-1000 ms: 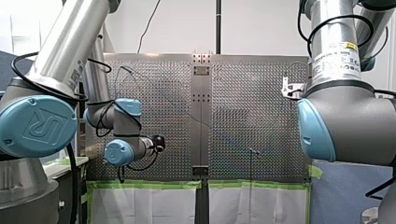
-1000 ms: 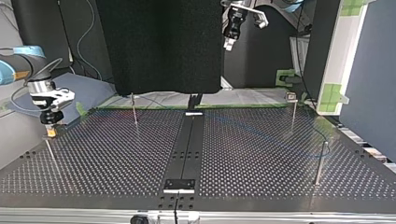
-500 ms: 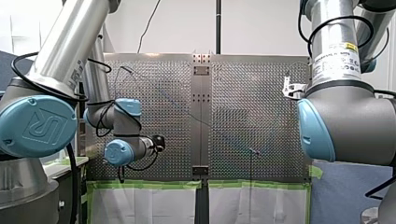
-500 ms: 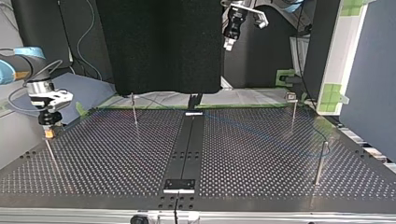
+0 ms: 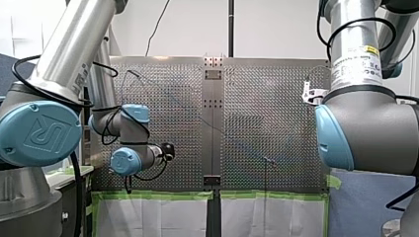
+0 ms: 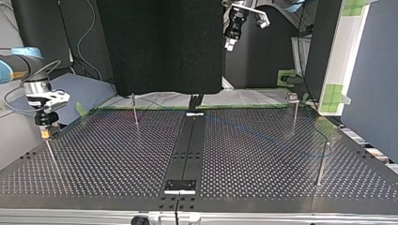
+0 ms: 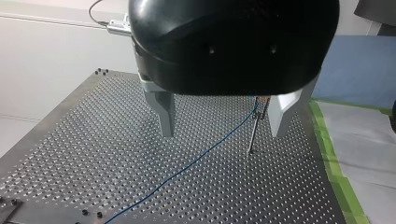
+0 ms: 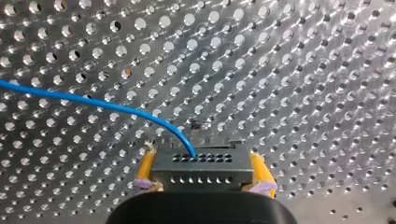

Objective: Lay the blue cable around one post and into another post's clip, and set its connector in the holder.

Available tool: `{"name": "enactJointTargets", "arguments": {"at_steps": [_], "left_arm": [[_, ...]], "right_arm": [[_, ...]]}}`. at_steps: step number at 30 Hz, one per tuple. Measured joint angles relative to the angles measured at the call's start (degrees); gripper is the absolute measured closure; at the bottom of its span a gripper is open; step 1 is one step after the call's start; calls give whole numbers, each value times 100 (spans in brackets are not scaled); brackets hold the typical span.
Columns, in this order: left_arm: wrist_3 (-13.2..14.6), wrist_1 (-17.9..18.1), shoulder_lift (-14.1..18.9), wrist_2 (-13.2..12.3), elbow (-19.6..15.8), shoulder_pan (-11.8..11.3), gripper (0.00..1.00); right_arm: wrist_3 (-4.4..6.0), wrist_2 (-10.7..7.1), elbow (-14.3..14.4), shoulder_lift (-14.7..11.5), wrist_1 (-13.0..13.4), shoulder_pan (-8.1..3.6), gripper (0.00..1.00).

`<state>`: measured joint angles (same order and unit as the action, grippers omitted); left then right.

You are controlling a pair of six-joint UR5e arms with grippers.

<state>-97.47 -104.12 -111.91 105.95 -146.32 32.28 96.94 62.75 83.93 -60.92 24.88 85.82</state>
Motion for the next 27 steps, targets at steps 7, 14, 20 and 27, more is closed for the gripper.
{"name": "enactJointTargets", "arguments": {"at_steps": [7,14,20,27], "left_arm": [[0,1,0,0,0,0,0],[0,0,0,0,0,0,0],[0,1,0,0,0,-2,0],[3,1,0,0,0,-2,0]], "right_arm": [[0,-77,-1,54,24,-6,100],[4,-149,-10,63,80,-8,100],[27,-188,-40,65,91,-14,100],[95,-202,-56,73,138,-38,100]]}}
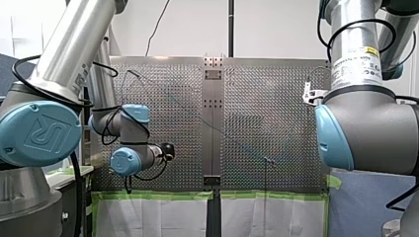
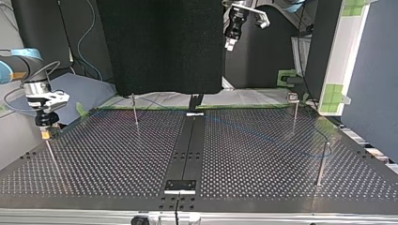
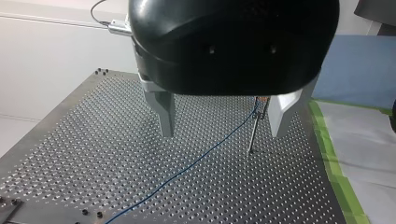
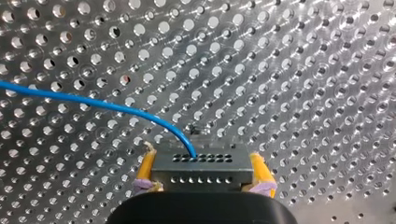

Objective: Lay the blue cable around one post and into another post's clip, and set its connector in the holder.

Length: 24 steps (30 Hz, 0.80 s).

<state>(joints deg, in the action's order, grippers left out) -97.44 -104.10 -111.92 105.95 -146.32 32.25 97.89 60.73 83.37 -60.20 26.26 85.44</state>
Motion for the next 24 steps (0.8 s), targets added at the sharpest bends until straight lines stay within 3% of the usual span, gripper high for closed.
{"name": "enactJointTargets", "arguments": {"at_steps": [16,18,24], "left_arm": [[-3,-2,0,0,1,1,0],[-3,-1,0,0,2,-1,0],[-3,-2,0,0,2,-2,0]], "right_arm": [[74,-60,-8,14,70,-25,100],[-24,52,-2,-29,-52,28,100],[-36,64,-3,-34,-64,35,100]]}}
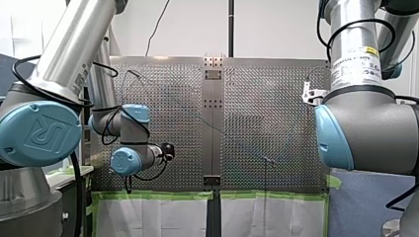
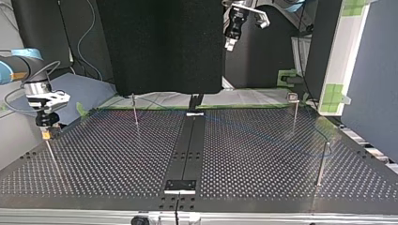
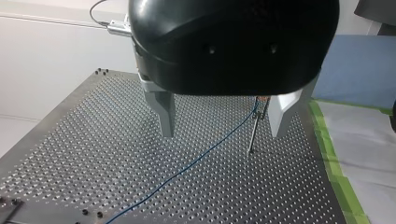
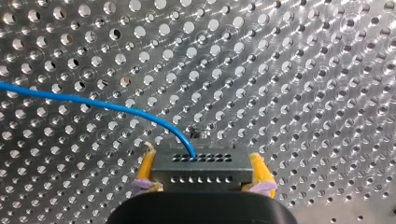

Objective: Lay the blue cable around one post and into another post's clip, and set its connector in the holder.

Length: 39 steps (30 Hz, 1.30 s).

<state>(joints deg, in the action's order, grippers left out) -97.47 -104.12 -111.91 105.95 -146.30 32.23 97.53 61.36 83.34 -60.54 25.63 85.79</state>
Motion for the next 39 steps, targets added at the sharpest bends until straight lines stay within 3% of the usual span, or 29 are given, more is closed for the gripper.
{"name": "enactJointTargets", "arguments": {"at_steps": [27,28,29,30,32,33,34,39], "left_arm": [[7,-38,0,0,25,-4,0],[8,-43,0,0,28,-5,0],[8,-46,0,0,32,-5,0],[9,-50,0,0,36,-5,0],[9,-54,0,0,39,-5,0],[9,-57,0,0,42,-5,0],[9,-59,0,0,44,-5,0],[14,-63,0,0,48,-5,0]], "right_arm": [[0,0,1,0,1,1,100],[0,0,1,0,1,1,97],[0,0,0,0,1,1,62],[0,0,0,0,1,1,62],[0,0,0,0,1,1,13],[0,1,-2,-6,5,1,13],[0,0,-5,-18,7,1,0],[0,0,-2,-34,1,2,0]]}}
